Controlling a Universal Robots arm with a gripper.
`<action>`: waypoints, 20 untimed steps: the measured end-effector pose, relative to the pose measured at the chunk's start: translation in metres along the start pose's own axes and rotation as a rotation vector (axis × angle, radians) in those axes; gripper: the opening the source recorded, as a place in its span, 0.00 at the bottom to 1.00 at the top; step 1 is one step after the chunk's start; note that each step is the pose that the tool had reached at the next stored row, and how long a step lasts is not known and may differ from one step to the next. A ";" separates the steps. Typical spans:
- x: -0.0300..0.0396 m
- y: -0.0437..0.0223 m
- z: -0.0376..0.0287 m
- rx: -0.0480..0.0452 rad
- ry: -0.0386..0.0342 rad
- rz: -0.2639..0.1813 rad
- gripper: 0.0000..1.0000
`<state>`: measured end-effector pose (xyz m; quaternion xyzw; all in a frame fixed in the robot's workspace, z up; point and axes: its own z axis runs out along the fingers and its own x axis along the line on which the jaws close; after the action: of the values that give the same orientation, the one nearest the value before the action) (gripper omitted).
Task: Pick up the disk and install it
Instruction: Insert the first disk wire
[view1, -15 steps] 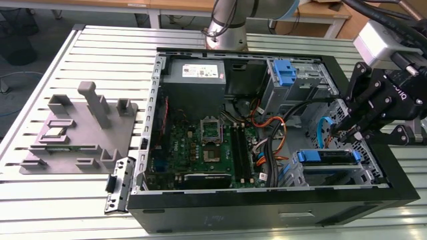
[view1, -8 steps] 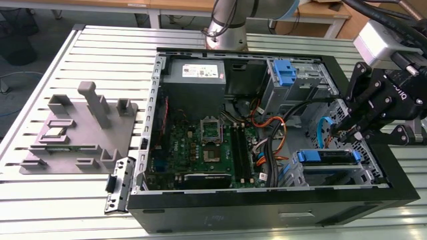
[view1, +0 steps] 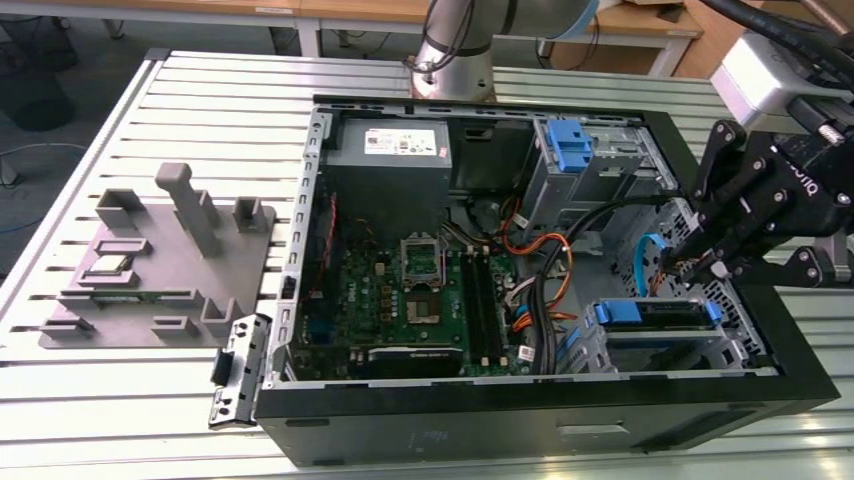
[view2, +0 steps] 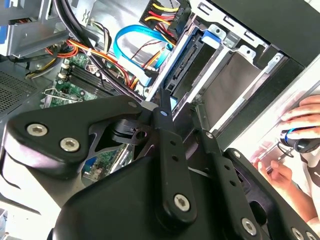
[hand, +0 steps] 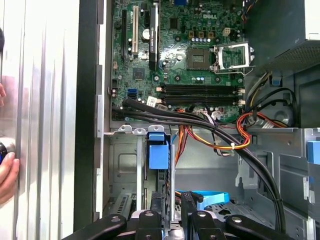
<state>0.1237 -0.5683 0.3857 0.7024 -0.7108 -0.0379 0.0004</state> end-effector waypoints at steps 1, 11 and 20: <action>-0.0001 0.0000 0.0001 0.0000 -0.0002 0.000 0.30; -0.0136 -0.0001 0.0044 0.0000 0.0000 0.000 0.30; -0.0164 -0.0017 0.0139 0.0000 0.0012 0.000 0.30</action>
<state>0.1249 -0.5512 0.3727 0.7024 -0.7108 -0.0375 0.0008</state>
